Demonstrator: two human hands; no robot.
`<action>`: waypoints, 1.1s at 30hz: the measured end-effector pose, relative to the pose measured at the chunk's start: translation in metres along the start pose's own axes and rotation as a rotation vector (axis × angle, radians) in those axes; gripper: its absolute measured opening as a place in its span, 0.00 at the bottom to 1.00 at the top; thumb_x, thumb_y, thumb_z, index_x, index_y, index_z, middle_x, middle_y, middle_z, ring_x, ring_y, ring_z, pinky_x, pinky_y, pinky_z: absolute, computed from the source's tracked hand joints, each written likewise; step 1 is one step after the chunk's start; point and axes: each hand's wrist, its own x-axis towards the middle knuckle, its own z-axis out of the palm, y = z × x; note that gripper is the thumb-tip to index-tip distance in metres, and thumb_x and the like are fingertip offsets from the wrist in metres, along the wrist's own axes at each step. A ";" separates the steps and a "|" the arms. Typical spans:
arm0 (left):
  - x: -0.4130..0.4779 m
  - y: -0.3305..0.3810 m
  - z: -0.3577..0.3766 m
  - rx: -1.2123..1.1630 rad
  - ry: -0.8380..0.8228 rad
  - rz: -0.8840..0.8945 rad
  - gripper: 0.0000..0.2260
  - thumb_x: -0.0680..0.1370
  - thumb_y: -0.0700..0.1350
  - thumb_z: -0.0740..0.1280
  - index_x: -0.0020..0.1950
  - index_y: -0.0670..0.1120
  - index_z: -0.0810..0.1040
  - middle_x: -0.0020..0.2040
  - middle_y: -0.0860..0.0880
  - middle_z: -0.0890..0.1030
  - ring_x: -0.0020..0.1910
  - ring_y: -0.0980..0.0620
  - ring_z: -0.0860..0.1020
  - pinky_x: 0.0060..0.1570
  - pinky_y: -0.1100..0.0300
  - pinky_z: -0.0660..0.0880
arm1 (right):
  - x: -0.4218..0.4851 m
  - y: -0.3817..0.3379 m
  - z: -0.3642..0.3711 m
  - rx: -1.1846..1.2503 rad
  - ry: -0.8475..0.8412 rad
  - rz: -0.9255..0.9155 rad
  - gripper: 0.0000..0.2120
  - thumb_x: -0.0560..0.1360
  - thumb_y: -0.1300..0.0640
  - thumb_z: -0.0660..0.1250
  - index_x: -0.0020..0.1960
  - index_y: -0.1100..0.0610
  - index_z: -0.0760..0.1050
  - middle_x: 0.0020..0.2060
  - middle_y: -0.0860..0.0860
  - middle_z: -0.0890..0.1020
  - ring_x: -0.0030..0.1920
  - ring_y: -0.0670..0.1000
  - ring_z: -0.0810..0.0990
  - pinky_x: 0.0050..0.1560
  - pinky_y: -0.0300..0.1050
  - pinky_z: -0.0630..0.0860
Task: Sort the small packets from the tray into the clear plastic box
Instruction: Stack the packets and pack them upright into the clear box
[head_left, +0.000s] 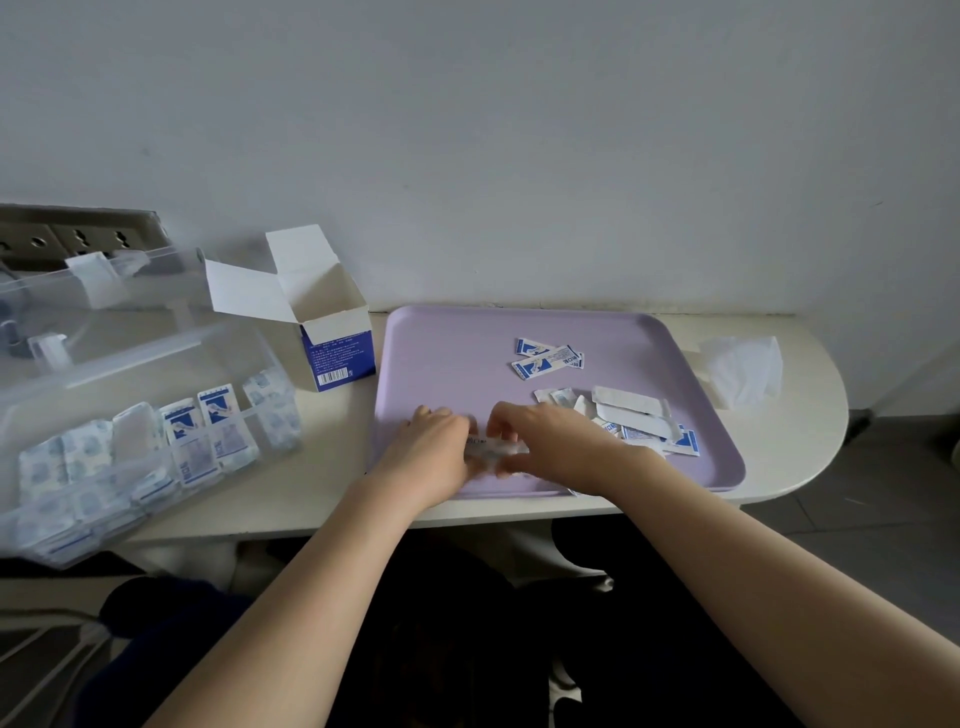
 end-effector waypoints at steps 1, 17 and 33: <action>0.000 0.000 -0.002 -0.032 0.071 -0.006 0.09 0.77 0.49 0.66 0.55 0.47 0.75 0.54 0.47 0.76 0.55 0.47 0.71 0.52 0.55 0.70 | 0.001 -0.002 -0.001 -0.013 0.063 -0.009 0.14 0.74 0.52 0.67 0.58 0.55 0.72 0.52 0.53 0.80 0.52 0.54 0.76 0.45 0.45 0.66; 0.002 -0.017 0.005 0.070 0.128 -0.168 0.09 0.78 0.44 0.62 0.57 0.43 0.68 0.57 0.43 0.69 0.56 0.43 0.70 0.48 0.53 0.70 | 0.024 0.010 0.024 0.171 0.163 0.153 0.16 0.77 0.60 0.63 0.64 0.59 0.69 0.62 0.56 0.71 0.63 0.57 0.67 0.62 0.43 0.62; 0.003 -0.011 0.015 0.080 0.091 -0.216 0.13 0.80 0.44 0.59 0.62 0.42 0.63 0.60 0.41 0.65 0.58 0.39 0.72 0.52 0.51 0.70 | 0.016 -0.012 0.031 0.006 0.160 0.077 0.26 0.78 0.62 0.58 0.73 0.63 0.52 0.69 0.59 0.57 0.71 0.57 0.57 0.67 0.42 0.56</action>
